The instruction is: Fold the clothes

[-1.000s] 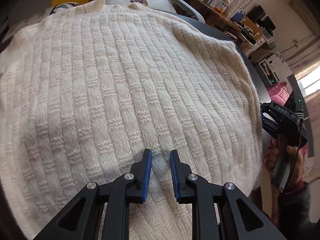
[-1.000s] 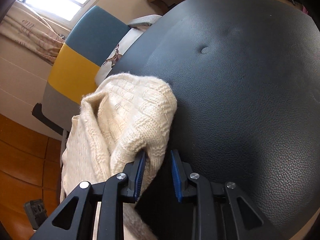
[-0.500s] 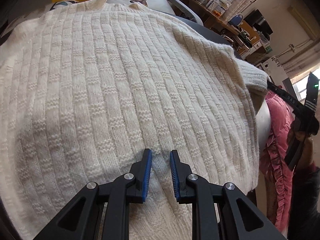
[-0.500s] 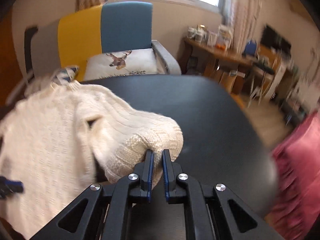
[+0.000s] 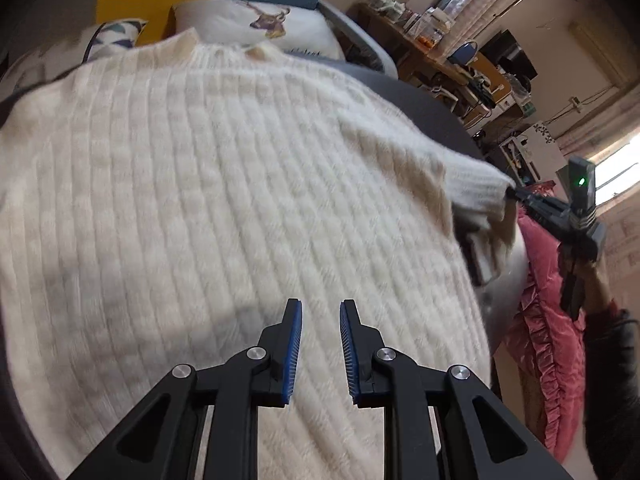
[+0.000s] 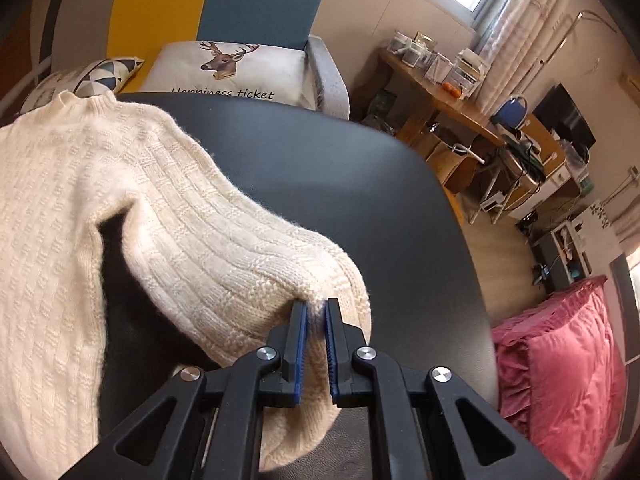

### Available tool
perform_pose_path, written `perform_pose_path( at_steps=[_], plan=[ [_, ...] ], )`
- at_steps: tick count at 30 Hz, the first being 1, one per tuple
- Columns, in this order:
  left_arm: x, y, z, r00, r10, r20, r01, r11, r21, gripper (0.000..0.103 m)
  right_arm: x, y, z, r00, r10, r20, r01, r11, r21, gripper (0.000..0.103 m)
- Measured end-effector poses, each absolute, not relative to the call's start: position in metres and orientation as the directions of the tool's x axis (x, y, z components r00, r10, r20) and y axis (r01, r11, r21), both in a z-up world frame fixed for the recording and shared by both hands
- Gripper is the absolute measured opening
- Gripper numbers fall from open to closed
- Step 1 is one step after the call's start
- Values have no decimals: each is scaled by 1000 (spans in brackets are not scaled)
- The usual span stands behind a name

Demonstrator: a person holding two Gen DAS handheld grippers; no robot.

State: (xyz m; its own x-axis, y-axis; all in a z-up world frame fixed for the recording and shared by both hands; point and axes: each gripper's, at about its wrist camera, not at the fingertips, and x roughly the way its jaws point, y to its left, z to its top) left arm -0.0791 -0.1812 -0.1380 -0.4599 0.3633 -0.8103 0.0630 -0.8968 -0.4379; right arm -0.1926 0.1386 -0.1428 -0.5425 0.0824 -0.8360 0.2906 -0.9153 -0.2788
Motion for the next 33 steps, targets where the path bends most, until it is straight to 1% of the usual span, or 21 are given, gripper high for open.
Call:
perform_pose_path(
  at_steps=[2,5,7,8,10,12,13,14,18,20,21,23,24,27,30,33],
  plan=[
    [-121,-178,-125,-486,343,-804,52,-907,-419,25,-196,152,-142,-514,4,-858,255,-954,-157,15],
    [-180,-169,-125,-475,333,-814,61,-911,-408,25,-192,184,-132,-499,-142,-855,179,-982,58,19],
    [-215,-160,-130,-467,315,-826,69,-918,-389,25,-179,215,-123,-510,-252,-823,100,-967,234,20],
    [-228,-153,-132,-467,303,-831,62,-926,-372,25,-173,231,-123,-502,-320,-803,55,-939,340,22],
    [-250,-139,-136,-467,277,-840,39,-942,-332,25,-151,261,-130,-495,-419,-761,-31,-867,497,22],
    [-265,-130,-143,-452,266,-852,38,-948,-316,25,-127,279,-142,-515,-457,-725,-100,-808,580,22],
    [-270,-126,-148,-443,259,-858,40,-951,-308,25,-116,282,-150,-517,-471,-714,-120,-786,606,25],
    [-275,-123,-154,-432,252,-866,43,-953,-299,25,-105,283,-158,-518,-485,-705,-138,-765,629,25],
    [-286,-119,-171,-405,244,-881,56,-955,-291,25,-85,266,-185,-520,-518,-679,-145,-730,668,25],
    [-287,-122,-177,-400,241,-884,74,-953,-294,25,-87,256,-193,-535,-505,-678,-150,-733,664,25],
    [-287,-123,-179,-396,245,-885,79,-951,-299,25,-92,254,-194,-535,-481,-695,-165,-747,644,25],
    [-287,-126,-182,-392,248,-886,89,-948,-304,25,-105,245,-202,-502,-368,-783,-226,-818,530,23],
    [-287,-127,-183,-391,252,-885,90,-947,-309,25,-107,239,-201,-497,-332,-802,-208,-852,481,14],
    [-286,-128,-185,-387,260,-885,87,-945,-316,25,-111,218,-193,-486,-224,-844,-114,-942,316,11],
    [-285,-124,-185,-389,252,-886,75,-950,-303,25,-113,197,-175,-490,-23,-871,19,-1000,15,10],
    [-282,-122,-185,-395,249,-884,62,-953,-296,26,-116,195,-156,-515,162,-842,100,-964,-247,10]
  ],
)
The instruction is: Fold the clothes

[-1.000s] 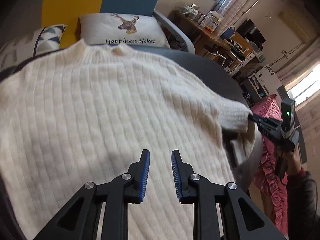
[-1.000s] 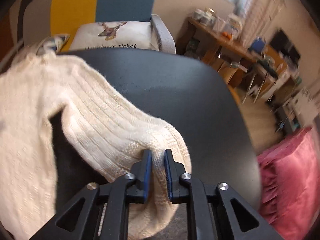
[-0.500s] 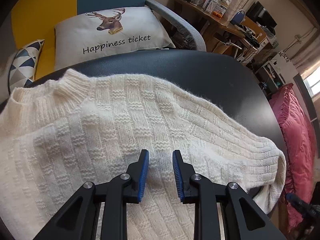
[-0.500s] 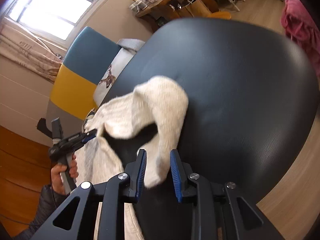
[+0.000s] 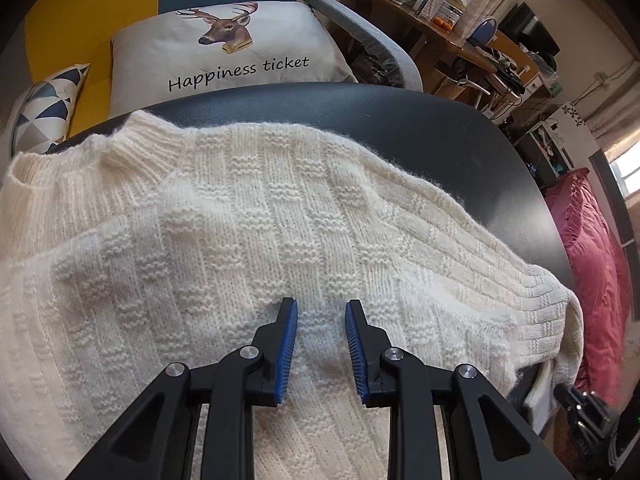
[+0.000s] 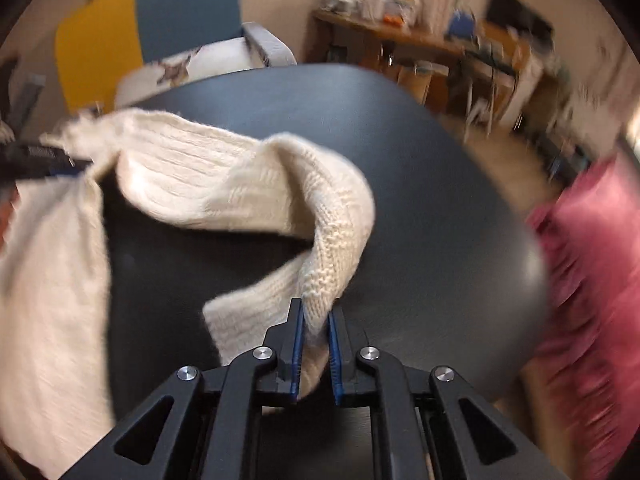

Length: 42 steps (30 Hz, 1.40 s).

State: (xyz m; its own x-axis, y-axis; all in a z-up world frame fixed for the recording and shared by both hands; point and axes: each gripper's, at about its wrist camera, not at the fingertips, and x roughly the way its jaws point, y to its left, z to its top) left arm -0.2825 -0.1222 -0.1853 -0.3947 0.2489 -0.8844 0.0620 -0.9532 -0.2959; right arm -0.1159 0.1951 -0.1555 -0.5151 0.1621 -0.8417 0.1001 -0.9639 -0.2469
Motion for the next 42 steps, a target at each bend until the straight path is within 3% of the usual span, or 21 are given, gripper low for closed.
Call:
perform_pose_path(
  at_steps=[3,5,9,13,15,17,20,22,31,34,35,37,42],
  plan=[
    [-281,-123,-186,-397,256,-881,58,-951,-302,26,-125,212,-141,-520,288,-804,127,-905,-406,10],
    [-281,-124,-186,-397,259,-880,60,-950,-307,26,-137,229,-143,-487,311,-816,136,-896,-423,10],
    [-282,-121,-186,-395,248,-884,57,-954,-293,26,-157,267,-150,-424,200,-883,104,-958,-267,20],
    [-284,-116,-186,-383,229,-895,35,-964,-262,27,-136,294,-131,-438,74,-896,40,-994,-102,22],
    [-286,-115,-186,-377,225,-898,22,-968,-251,27,-116,311,-121,-468,-25,-883,-47,-997,54,22],
    [-286,-113,-185,-373,216,-902,11,-971,-237,28,-95,337,-126,-532,-236,-813,-171,-911,376,24],
    [-289,-109,-184,-369,198,-908,4,-977,-215,29,-65,369,-152,-660,-476,-581,-274,-568,776,28],
    [-289,-106,-184,-369,189,-910,-2,-979,-202,32,-50,382,-168,-742,-517,-427,-286,-332,899,29],
    [-289,-98,-183,-372,172,-912,-18,-984,-179,43,-64,399,-217,-829,-369,-422,-427,-72,902,31],
    [-290,-97,-183,-374,181,-910,-22,-982,-186,46,-76,400,-233,-803,-337,-493,-518,-17,855,32],
    [-290,-97,-183,-375,182,-909,-25,-982,-186,47,-83,399,-232,-786,-323,-527,-532,-78,843,32],
    [-291,-96,-183,-378,184,-907,-27,-982,-187,49,-98,394,-221,-749,-284,-599,-539,-266,799,15],
    [-289,-94,-182,-384,182,-905,-47,-983,-177,51,-128,379,-154,-722,-151,-676,-407,-698,590,7]
  ],
)
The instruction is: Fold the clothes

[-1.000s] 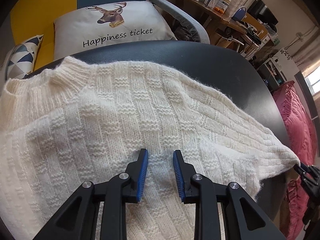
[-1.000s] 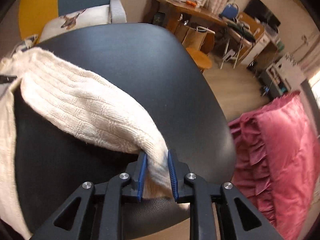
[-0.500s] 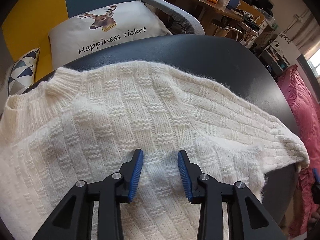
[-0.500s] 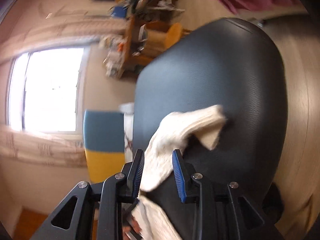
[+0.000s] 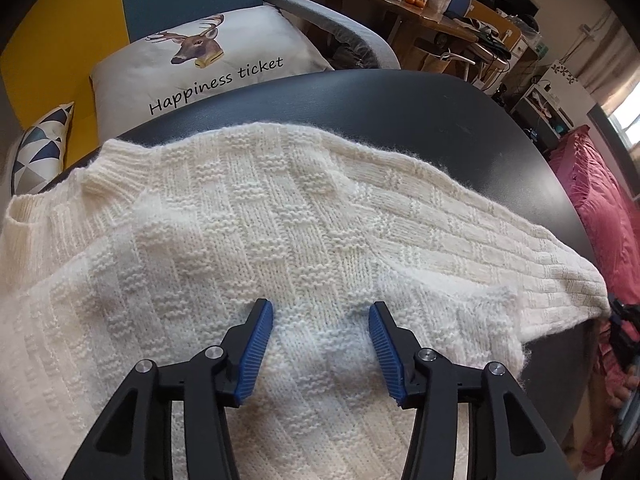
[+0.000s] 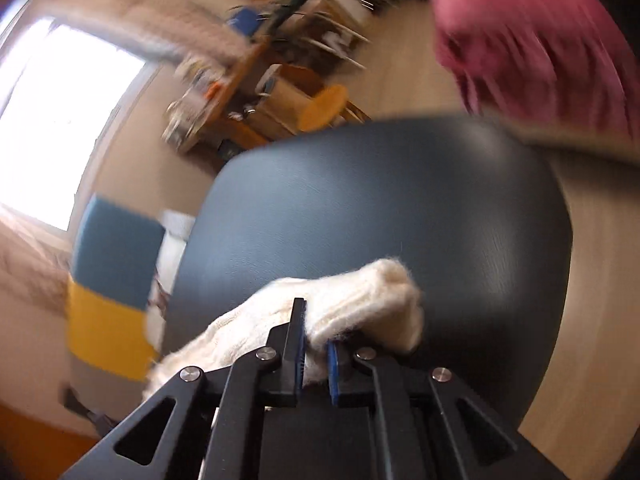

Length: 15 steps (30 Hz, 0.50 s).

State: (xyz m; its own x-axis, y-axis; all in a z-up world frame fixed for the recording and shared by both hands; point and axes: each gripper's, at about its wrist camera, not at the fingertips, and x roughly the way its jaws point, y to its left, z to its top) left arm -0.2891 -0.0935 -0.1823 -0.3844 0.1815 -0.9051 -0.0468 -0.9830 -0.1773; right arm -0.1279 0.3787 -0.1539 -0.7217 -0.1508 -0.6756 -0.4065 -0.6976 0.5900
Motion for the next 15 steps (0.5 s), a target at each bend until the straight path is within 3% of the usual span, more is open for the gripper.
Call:
perform_pose_path(
  at_steps=[3,6,10,15],
  plan=[
    [-287,-94,-182,-390,184,-902,-57,-983,-176,52,-133,366,-103,-770,-55,-636,-290,-858,425,7],
    [-287,-93,-182,-393,184,-901,-60,-983,-175,52,-148,363,-109,-737,-26,-676,-279,-898,340,7],
    [-288,-91,-182,-388,179,-904,-64,-984,-168,55,-160,378,-156,-644,-46,-763,-337,-879,337,7],
    [-289,-88,-183,-381,161,-910,-84,-987,-140,56,-132,397,-194,-614,-122,-780,-400,-803,441,8]
  ],
)
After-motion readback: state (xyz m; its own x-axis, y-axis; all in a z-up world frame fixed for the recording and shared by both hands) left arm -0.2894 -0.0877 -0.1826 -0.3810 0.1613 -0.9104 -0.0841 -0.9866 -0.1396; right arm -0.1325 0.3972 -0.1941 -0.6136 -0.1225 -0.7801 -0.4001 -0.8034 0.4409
